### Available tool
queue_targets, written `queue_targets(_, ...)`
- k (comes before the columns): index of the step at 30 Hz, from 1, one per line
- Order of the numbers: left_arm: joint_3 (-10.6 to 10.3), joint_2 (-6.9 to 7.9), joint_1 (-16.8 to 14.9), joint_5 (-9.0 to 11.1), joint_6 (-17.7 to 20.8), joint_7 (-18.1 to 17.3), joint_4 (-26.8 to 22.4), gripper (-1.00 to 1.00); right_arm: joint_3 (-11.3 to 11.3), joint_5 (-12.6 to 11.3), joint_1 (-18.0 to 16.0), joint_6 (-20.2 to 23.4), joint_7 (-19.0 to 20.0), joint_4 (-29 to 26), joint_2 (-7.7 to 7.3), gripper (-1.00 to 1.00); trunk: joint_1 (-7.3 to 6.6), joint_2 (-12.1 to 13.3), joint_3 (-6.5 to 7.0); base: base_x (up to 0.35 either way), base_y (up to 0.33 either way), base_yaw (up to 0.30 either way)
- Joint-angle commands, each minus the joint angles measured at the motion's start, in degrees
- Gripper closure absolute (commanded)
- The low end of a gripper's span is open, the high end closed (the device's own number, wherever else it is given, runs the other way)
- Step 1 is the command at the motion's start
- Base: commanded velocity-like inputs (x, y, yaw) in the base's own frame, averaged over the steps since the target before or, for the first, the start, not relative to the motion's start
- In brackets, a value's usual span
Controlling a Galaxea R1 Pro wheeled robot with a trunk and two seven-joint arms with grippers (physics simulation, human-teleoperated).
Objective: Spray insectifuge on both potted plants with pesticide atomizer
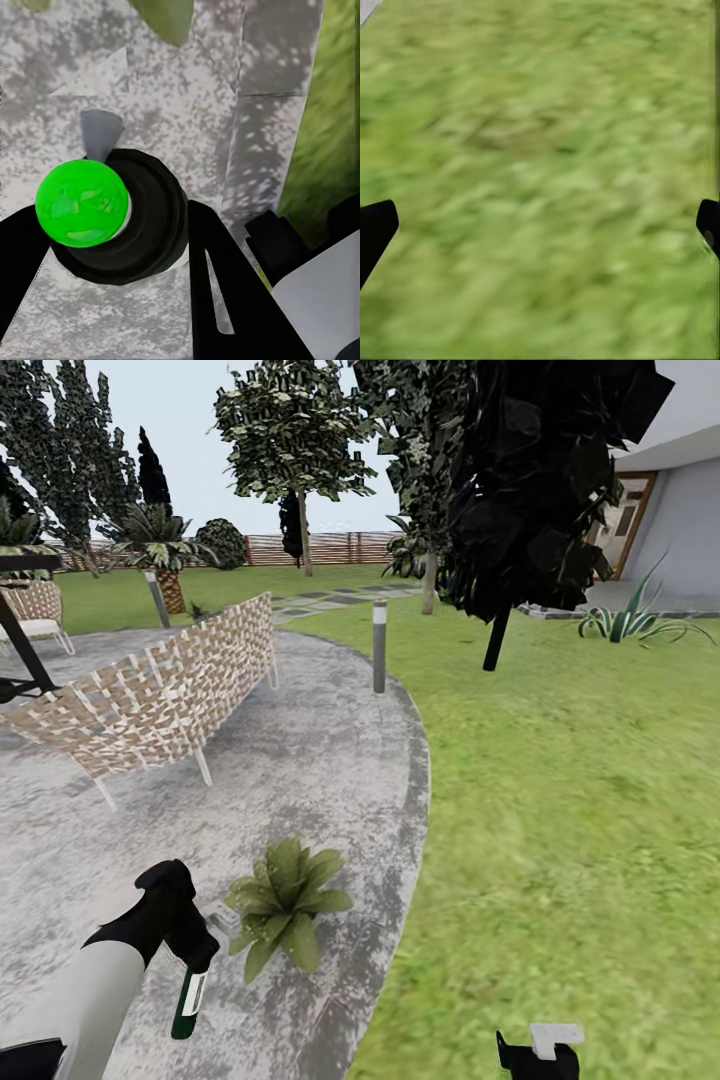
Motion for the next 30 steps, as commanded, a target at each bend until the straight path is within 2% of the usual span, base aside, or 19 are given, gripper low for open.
queue_targets(1,0.24,-0.06,-0.02,-0.51,0.50,-0.54,-0.07,1.00,-0.34,0.60,-0.06,-0.19,-0.22,0.09,0.01,-1.00,0.02,-0.02,-0.05,0.260,-0.200,0.004)
queue_targets(6,0.24,-0.05,0.00,-0.51,0.49,-0.54,-0.07,1.00,-0.27,0.60,-0.06,-0.19,-0.22,0.09,0.04,-1.00,0.02,-0.02,-0.05,0.186,-0.131,0.049)
queue_targets(12,0.18,0.04,-0.09,-0.57,0.50,-0.58,-0.16,1.00,-0.26,0.60,-0.04,-0.19,-0.22,0.09,0.04,-1.00,0.02,-0.02,-0.05,0.006,-0.024,0.257)
queue_targets(21,0.15,0.02,-0.08,-0.60,0.47,-0.54,-0.12,1.00,-0.26,0.60,-0.06,-0.19,-0.22,0.09,0.04,-1.00,0.02,-0.02,-0.05,-0.099,-0.236,0.263)
queue_targets(30,0.22,0.02,-0.01,-0.60,0.44,-0.47,-0.07,1.00,-0.29,0.60,-0.05,-0.19,-0.22,0.09,0.04,-1.00,0.02,-0.02,-0.05,-0.175,-0.232,0.023)
